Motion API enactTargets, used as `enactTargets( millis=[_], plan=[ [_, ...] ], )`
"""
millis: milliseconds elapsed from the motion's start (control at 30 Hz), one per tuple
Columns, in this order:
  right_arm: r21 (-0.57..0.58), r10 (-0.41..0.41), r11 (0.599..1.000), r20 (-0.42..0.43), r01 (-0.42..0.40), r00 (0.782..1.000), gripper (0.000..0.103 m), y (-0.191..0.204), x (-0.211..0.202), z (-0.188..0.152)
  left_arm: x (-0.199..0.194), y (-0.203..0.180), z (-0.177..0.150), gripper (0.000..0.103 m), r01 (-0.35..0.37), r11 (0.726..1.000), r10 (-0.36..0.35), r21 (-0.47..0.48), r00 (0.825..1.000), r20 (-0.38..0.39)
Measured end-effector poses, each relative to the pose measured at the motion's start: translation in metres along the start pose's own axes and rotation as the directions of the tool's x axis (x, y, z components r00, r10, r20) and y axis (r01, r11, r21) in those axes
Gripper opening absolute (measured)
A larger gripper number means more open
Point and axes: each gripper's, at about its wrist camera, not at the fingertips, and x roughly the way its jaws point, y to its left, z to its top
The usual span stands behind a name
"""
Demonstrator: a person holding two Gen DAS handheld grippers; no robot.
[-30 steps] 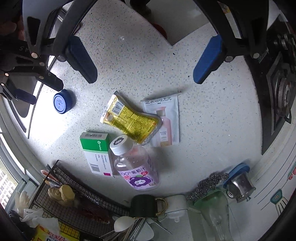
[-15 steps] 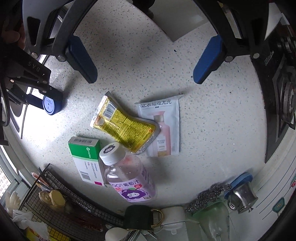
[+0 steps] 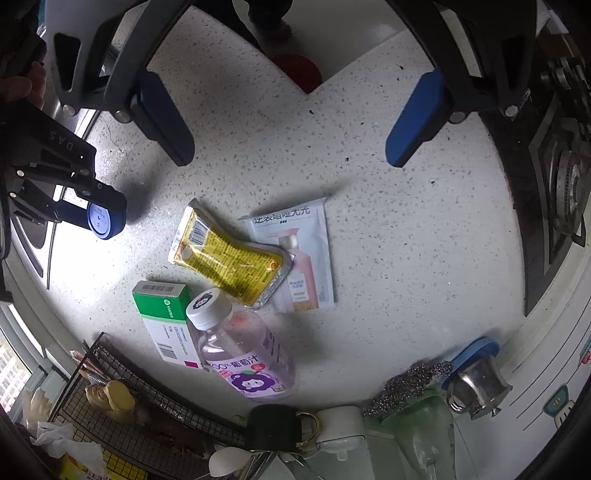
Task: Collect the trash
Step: 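Grasp the white paper packet with the left tool while the right tool holds the lid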
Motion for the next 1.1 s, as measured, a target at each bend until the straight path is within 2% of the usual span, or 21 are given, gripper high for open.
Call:
enactTargets(
  millis=[100, 267, 433, 533, 633, 733, 800, 867, 900, 967, 1100],
  plan=[
    [-0.025, -0.005, 1.0, 0.016, 0.005, 1.0, 0.043, 0.01, -0.006, 0.003, -0.002, 0.013, 0.003, 0.103, 0.019, 1.0, -0.019, 0.014, 1.0, -0.004],
    [-0.02, 0.017, 1.0, 0.027, -0.017, 0.999, 0.043, 0.021, -0.007, 0.013, 0.004, 0.029, 0.014, 0.103, 0.006, 0.996, -0.006, 0.087, 1.0, 0.007],
    [-0.022, 0.036, 0.999, 0.005, -0.035, 0.999, 0.043, 0.035, 0.005, 0.022, 0.024, 0.024, 0.024, 0.101, 0.031, 0.984, -0.028, 0.173, 0.999, -0.016],
    [-0.016, 0.04, 0.999, -0.01, -0.04, 0.999, 0.043, 0.036, 0.014, 0.025, 0.035, 0.018, 0.027, 0.089, 0.053, 0.975, -0.047, 0.215, 0.998, -0.032],
    [-0.019, 0.015, 1.0, -0.015, -0.015, 1.0, 0.043, 0.032, 0.017, 0.023, 0.045, 0.013, 0.03, 0.067, 0.082, 0.97, -0.072, 0.228, 0.996, -0.055],
    [-0.029, 0.005, 1.0, -0.013, -0.005, 1.0, 0.043, 0.02, 0.017, 0.018, 0.05, 0.01, 0.031, 0.059, 0.105, 0.969, -0.095, 0.225, 0.994, -0.056],
    [-0.022, 0.012, 1.0, -0.02, -0.013, 1.0, 0.043, 0.02, 0.02, 0.017, 0.056, 0.007, 0.031, 0.049, 0.139, 0.963, -0.124, 0.23, 0.989, -0.076],
    [-0.014, 0.021, 1.0, -0.023, -0.021, 1.0, 0.043, 0.019, 0.021, 0.017, 0.062, 0.0, 0.028, 0.034, 0.149, 0.959, -0.131, 0.241, 0.987, -0.092],
    [-0.009, 0.026, 1.0, -0.025, -0.027, 0.999, 0.043, 0.019, 0.021, 0.016, 0.062, -0.004, 0.027, 0.033, 0.139, 0.957, -0.122, 0.254, 0.989, -0.081],
    [-0.001, 0.034, 0.999, -0.028, -0.034, 0.999, 0.043, 0.021, 0.026, 0.018, 0.062, -0.009, 0.026, 0.012, 0.129, 0.956, -0.112, 0.263, 0.991, -0.078],
    [0.009, 0.044, 0.999, -0.028, -0.044, 0.999, 0.043, 0.017, 0.022, 0.008, 0.063, -0.014, 0.027, 0.003, 0.128, 0.961, -0.11, 0.245, 0.99, -0.086]
  ],
)
